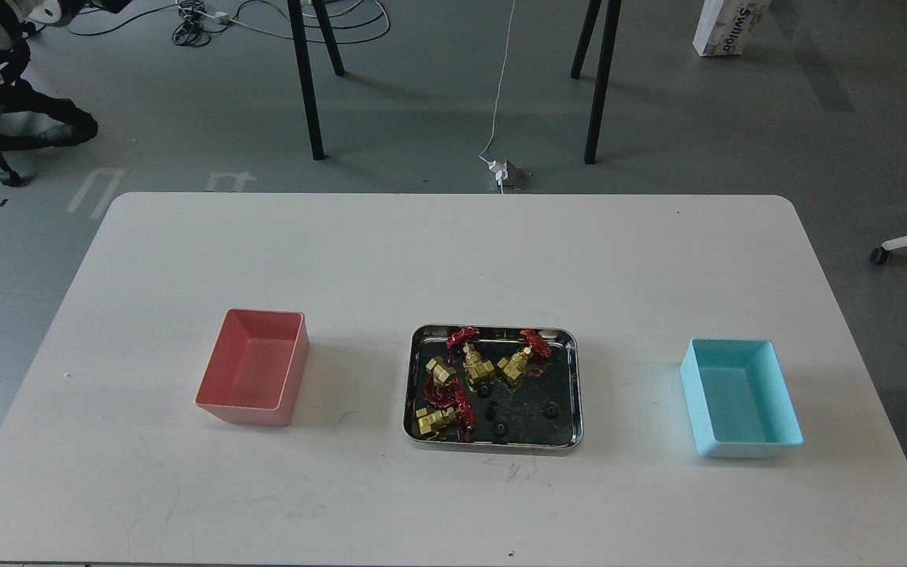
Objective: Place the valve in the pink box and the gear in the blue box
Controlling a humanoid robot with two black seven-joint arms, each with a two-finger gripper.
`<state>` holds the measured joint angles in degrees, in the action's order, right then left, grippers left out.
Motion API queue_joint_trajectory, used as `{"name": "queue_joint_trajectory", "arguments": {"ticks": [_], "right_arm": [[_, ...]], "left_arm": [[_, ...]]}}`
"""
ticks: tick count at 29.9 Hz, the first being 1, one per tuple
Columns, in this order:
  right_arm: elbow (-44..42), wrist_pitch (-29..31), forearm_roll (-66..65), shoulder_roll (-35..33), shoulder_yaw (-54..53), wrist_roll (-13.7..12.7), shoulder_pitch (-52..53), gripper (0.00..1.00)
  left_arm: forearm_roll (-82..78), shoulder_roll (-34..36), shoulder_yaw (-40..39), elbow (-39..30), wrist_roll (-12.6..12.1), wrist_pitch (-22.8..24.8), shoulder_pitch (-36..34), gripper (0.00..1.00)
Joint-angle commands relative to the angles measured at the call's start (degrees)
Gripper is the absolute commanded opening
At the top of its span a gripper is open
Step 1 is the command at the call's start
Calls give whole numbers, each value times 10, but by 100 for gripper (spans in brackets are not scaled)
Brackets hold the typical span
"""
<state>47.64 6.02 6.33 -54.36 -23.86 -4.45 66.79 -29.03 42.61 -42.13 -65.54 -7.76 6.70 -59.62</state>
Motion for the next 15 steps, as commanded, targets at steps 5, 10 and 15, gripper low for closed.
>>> {"name": "queue_joint_trajectory", "arguments": {"ticks": [5,10,15], "right_arm": [[5,-1,-1,0,0,0,11,99],[5,-1,-1,0,0,0,16,99],[14,7,-1,0,0,-3,24,99]], "left_arm": [[-6,15,-2,-5,56,38,-3,100],[7,6,-50,41,68,89,0,100],[-49,-25,-41,46,189,98,34,100]]}}
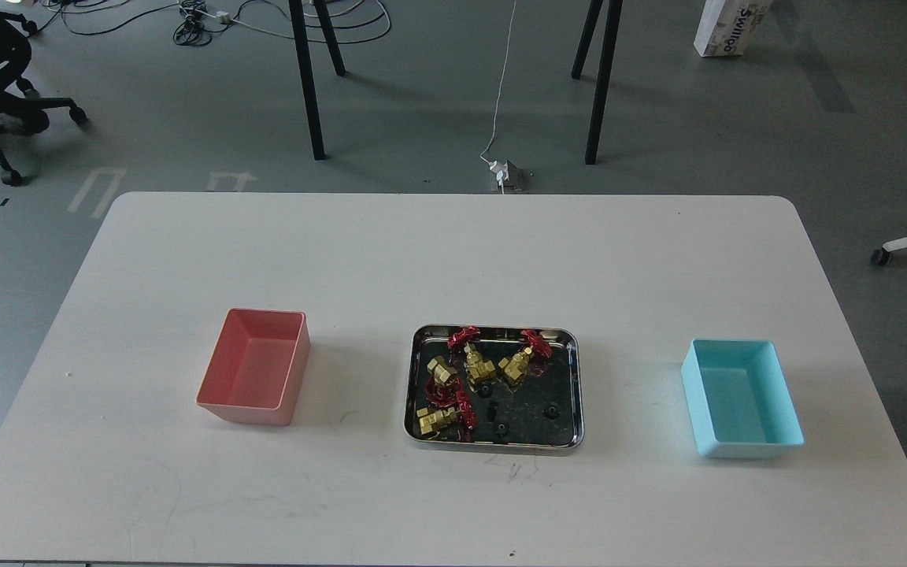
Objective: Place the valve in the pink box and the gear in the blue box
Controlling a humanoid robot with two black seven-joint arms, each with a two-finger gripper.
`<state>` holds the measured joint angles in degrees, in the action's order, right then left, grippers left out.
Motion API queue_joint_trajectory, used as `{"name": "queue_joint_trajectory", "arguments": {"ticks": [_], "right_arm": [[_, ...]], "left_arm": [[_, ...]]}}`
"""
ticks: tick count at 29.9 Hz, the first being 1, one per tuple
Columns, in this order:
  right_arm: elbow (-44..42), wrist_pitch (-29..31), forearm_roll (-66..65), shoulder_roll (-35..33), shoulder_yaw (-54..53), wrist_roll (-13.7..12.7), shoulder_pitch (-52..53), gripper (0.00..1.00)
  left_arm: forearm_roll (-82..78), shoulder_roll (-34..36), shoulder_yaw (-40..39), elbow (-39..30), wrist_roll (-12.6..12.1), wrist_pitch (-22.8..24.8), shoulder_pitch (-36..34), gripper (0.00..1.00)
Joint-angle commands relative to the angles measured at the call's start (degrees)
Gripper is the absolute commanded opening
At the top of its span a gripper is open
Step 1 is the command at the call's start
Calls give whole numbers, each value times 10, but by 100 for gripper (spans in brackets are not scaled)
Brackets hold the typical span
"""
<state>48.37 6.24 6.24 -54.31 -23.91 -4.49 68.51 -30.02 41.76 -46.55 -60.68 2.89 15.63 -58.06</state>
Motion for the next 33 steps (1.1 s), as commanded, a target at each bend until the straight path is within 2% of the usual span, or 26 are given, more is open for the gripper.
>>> {"name": "queue_joint_trajectory", "arguments": {"ticks": [1,4,6,10,13,16,19,21,26,33], "right_arm": [[13,5,-1,-1,1,-4,14,99],[23,5,-1,-1,2,-5,29,99],[24,5,-1,-1,3,-6,41,99],[23,5,-2,-1,6,-7,70,99],[24,5,-2,-1,6,-7,83,99],[23,4,-3,-1,7,-7,92,99],[23,3,-6,0,8,-7,98,99],[23,1,-27,0,8,-7,103,99],[23,-3,-52,10,7,-7,109,99],[23,-3,-53,11,9,-7,104,99]], "left_arm": [[-64,-19,12,-19,105,10,22,100],[-139,-14,62,-85,107,4,20,99],[-212,-8,92,-136,109,-16,21,95],[-480,16,160,-223,108,-62,29,93],[-665,3,209,-248,101,-120,56,93],[-817,-39,252,-248,93,-139,78,94],[-931,-88,263,-229,49,-140,127,96],[-950,-127,261,-202,33,-140,171,98],[-950,-185,266,-141,24,-140,214,98],[-950,-223,265,-101,23,-140,256,98]]}}
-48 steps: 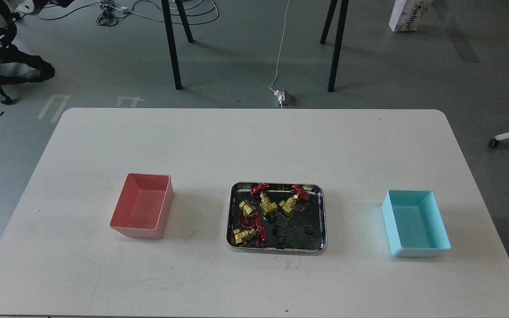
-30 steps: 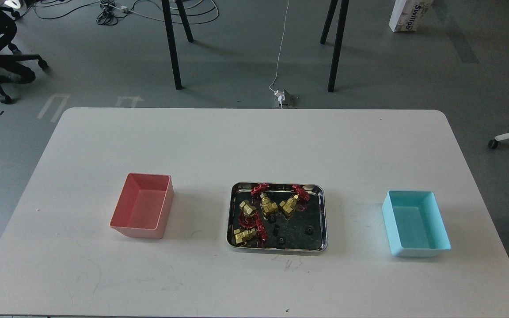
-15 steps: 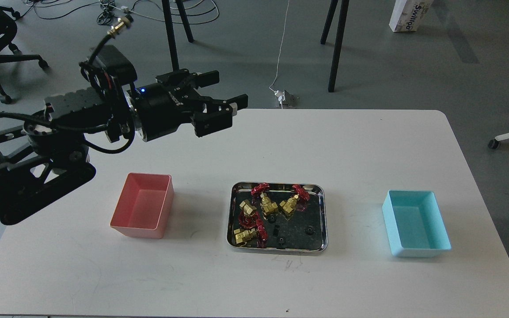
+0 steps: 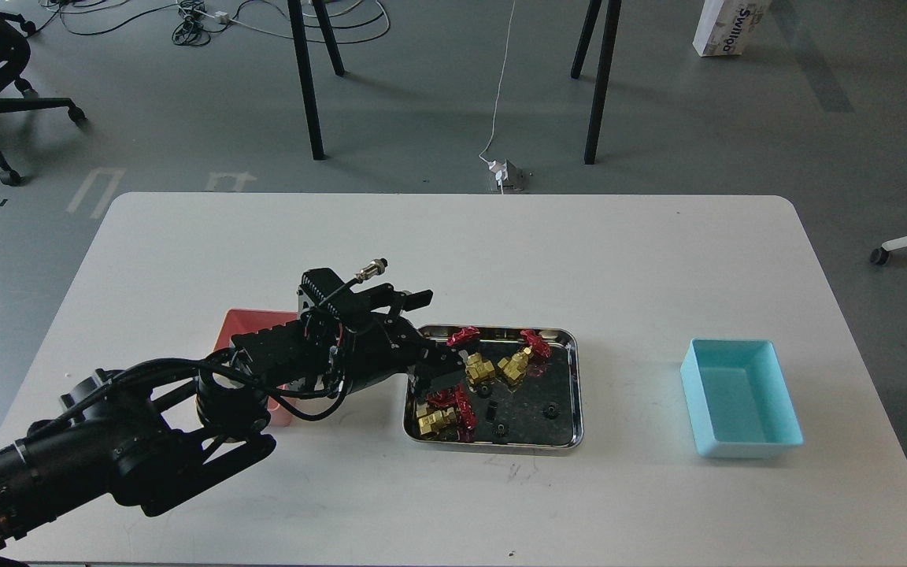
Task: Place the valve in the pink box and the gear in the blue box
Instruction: 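Reach the left gripper over the metal tray toward a brass valve, then close the left gripper on a small brass item in the tray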
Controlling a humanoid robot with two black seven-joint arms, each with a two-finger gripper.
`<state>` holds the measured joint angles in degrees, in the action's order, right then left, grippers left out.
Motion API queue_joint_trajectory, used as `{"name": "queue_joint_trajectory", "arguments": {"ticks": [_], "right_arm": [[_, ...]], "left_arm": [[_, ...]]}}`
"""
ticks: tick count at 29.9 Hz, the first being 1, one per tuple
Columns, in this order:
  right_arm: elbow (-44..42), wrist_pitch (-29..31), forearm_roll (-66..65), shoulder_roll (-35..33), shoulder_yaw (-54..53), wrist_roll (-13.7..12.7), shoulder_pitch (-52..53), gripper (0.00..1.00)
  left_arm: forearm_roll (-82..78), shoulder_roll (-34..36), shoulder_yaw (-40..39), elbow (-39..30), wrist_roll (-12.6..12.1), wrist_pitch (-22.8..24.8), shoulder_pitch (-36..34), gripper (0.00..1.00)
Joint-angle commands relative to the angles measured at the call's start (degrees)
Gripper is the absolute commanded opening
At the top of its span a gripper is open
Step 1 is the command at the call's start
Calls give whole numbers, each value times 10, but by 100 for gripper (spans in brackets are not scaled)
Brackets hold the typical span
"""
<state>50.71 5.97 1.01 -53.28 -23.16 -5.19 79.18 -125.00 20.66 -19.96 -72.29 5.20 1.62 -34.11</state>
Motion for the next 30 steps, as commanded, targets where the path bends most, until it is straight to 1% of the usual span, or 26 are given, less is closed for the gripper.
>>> {"name": "queue_joint_trajectory", "arguments": {"ticks": [1,12,19,24,27,30], "right_arm": [[0,0,0,2,1,0,-3,99],[-2,0,0,6,1,0,-6,99],[-4,0,0,10,1,2,-4,99],[-8,0,-2,12,1,4,-4,99],[-8,0,-2,13,1,4,-5,99],[-9,0,-2,13,2,4,-5,99]], "left_arm": [[0,-15,-3,21,2,0,23,98],[0,-63,-1,81,6,-1,30,97],[0,-83,0,117,9,0,31,95],[0,-84,1,125,9,1,34,89],[0,-81,2,125,10,3,34,80],[0,-79,2,125,11,4,34,74]]}}
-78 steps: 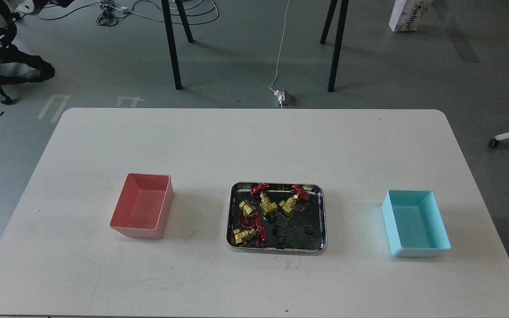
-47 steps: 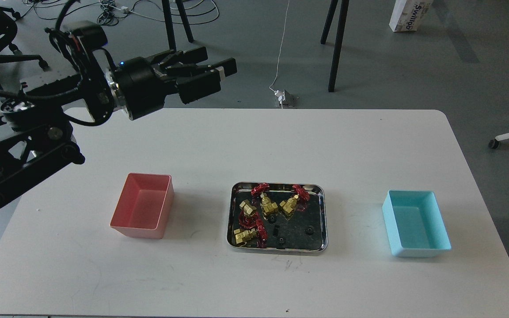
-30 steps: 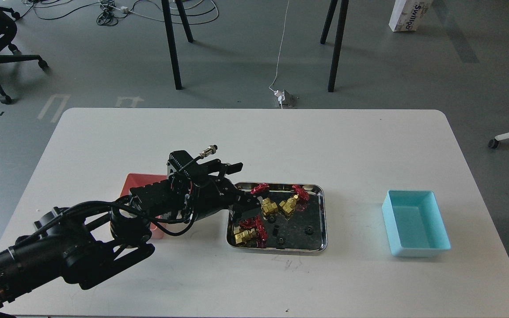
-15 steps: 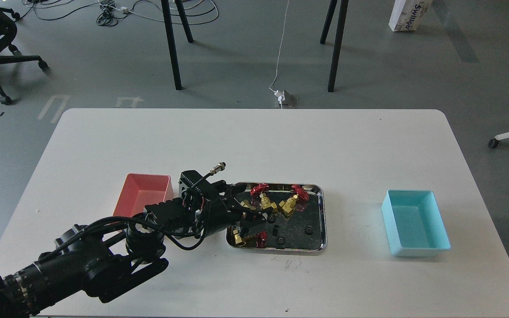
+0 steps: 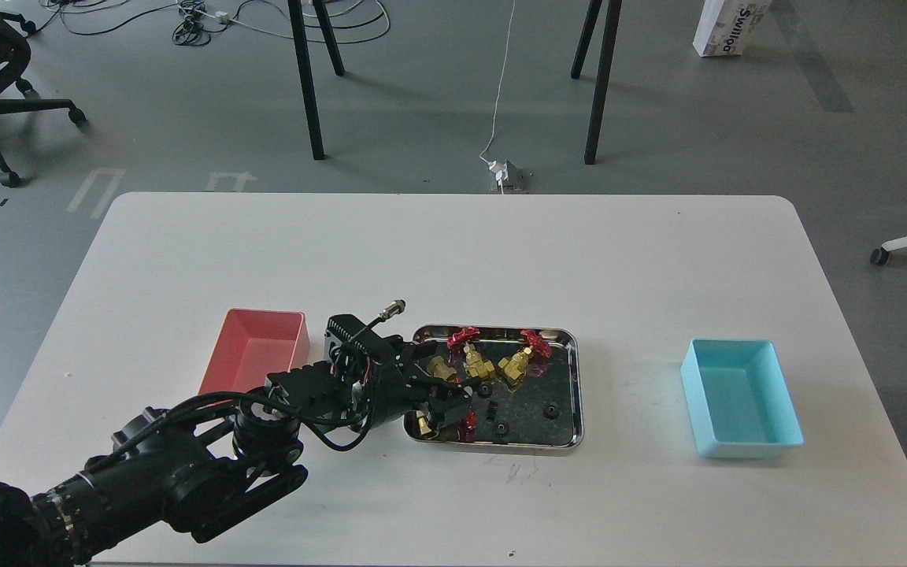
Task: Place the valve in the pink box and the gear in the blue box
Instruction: 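Close the left gripper on a small brass item in the tray, then carry the held item with the left gripper into the pink box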
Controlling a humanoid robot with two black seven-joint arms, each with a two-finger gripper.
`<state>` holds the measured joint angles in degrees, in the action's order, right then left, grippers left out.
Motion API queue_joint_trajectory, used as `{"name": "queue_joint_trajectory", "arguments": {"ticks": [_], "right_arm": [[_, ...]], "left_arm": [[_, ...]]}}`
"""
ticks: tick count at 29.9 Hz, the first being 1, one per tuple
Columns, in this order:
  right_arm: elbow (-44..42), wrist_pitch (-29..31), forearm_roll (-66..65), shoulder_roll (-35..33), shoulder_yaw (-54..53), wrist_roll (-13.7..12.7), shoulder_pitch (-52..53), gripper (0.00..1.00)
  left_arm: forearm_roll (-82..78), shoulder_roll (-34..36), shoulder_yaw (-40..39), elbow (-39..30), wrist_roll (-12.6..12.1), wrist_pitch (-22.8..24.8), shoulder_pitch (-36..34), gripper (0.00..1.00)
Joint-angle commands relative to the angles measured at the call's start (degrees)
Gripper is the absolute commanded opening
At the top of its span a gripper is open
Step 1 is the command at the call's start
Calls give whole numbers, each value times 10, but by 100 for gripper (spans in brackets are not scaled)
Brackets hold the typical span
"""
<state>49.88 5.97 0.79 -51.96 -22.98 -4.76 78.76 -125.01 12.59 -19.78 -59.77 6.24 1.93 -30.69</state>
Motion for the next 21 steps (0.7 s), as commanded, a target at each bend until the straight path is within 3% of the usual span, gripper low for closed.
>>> {"name": "queue_joint_trajectory", "arguments": {"ticks": [1,7,10,15,21], "right_arm": [[0,0,0,0,0,1,-1,99],[0,0,0,0,0,1,-1,99],[-1,0,-6,0,0,1,-1,99],[-2,0,-26,4,1,0,-3,99],[-2,0,-26,4,1,-1,-2,99]], "left_arm": [[0,1,0,0,3,1,-1,70],[0,0,1,-1,-1,4,1,28],[0,0,-1,-9,-1,20,1,14],[0,3,-21,-44,-9,26,5,11],[0,53,-124,-116,-36,35,2,12]]}}
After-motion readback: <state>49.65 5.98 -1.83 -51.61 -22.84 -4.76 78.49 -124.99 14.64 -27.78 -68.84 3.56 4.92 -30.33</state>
